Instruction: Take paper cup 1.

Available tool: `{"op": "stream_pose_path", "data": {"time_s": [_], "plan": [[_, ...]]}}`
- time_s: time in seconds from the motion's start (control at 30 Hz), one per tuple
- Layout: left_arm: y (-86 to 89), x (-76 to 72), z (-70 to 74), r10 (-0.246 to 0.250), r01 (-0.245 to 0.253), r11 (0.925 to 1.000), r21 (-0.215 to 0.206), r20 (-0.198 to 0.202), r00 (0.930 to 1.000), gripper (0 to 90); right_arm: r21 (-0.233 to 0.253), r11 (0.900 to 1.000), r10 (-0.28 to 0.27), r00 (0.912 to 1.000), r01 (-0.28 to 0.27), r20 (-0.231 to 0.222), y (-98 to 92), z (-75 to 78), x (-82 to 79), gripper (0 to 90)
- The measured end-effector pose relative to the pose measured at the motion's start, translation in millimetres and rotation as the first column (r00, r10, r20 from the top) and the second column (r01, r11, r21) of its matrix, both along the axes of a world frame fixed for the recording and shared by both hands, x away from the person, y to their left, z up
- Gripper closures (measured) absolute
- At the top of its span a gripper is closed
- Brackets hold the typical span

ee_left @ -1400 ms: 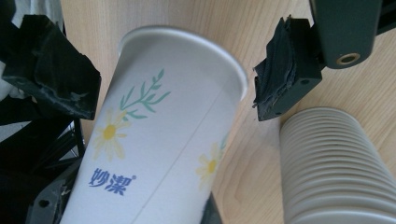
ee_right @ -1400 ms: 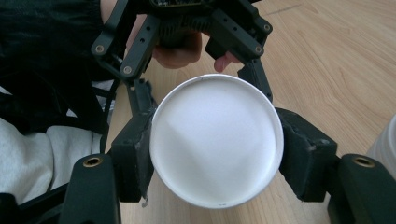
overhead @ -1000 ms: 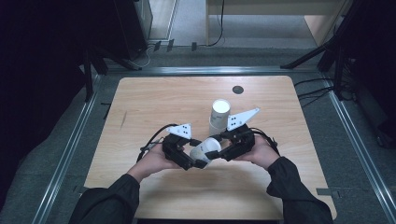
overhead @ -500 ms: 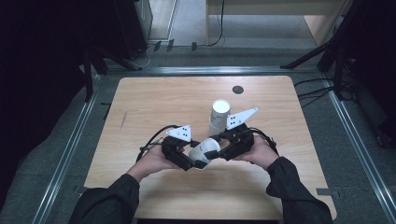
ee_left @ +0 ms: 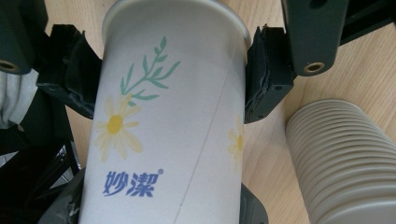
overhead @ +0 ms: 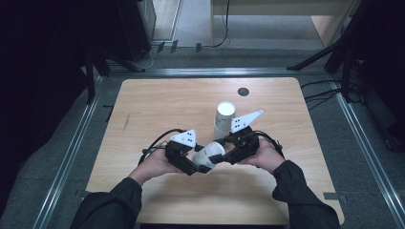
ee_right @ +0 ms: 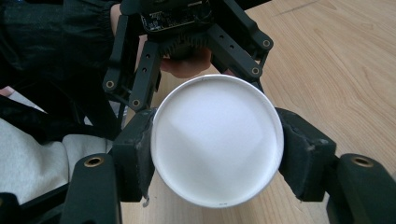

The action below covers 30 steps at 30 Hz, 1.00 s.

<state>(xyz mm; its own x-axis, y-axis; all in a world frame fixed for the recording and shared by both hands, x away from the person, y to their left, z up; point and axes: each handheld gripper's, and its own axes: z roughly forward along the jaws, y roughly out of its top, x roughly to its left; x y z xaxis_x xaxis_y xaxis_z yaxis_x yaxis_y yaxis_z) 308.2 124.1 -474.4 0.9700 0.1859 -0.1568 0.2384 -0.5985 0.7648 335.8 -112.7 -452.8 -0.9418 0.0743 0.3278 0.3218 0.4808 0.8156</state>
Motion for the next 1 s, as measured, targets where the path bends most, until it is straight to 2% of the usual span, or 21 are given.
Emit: {"op": "stream_pose_path", "data": {"time_s": [0.7,0.8,0.9,1.0], "plan": [[0.8,-0.5,1.7,0.002,-0.002,1.0000,-0.001,0.004,1.0000,29.5,0.001,1.000,-0.004,1.0000,0.004,0.001,-0.4,0.5,-0.3,32.5],[3.1,-0.1,3.7,0.008,-0.008,0.9999,-0.008,0.001,1.0000,29.5,0.005,1.000,-0.020,0.9997,0.020,0.017,-1.3,1.2,-0.4,27.9],[6.2,0.2,6.5,0.018,-0.018,0.9998,-0.003,-0.002,0.9998,29.4,0.010,0.999,-0.033,0.9993,0.033,0.017,-4.4,3.0,-0.9,27.1],[9.1,-1.6,10.7,0.030,-0.030,0.9995,0.006,-0.007,0.9995,29.5,0.010,0.999,-0.049,0.9981,0.048,0.037,-8.9,4.8,-3.2,26.9]]}}
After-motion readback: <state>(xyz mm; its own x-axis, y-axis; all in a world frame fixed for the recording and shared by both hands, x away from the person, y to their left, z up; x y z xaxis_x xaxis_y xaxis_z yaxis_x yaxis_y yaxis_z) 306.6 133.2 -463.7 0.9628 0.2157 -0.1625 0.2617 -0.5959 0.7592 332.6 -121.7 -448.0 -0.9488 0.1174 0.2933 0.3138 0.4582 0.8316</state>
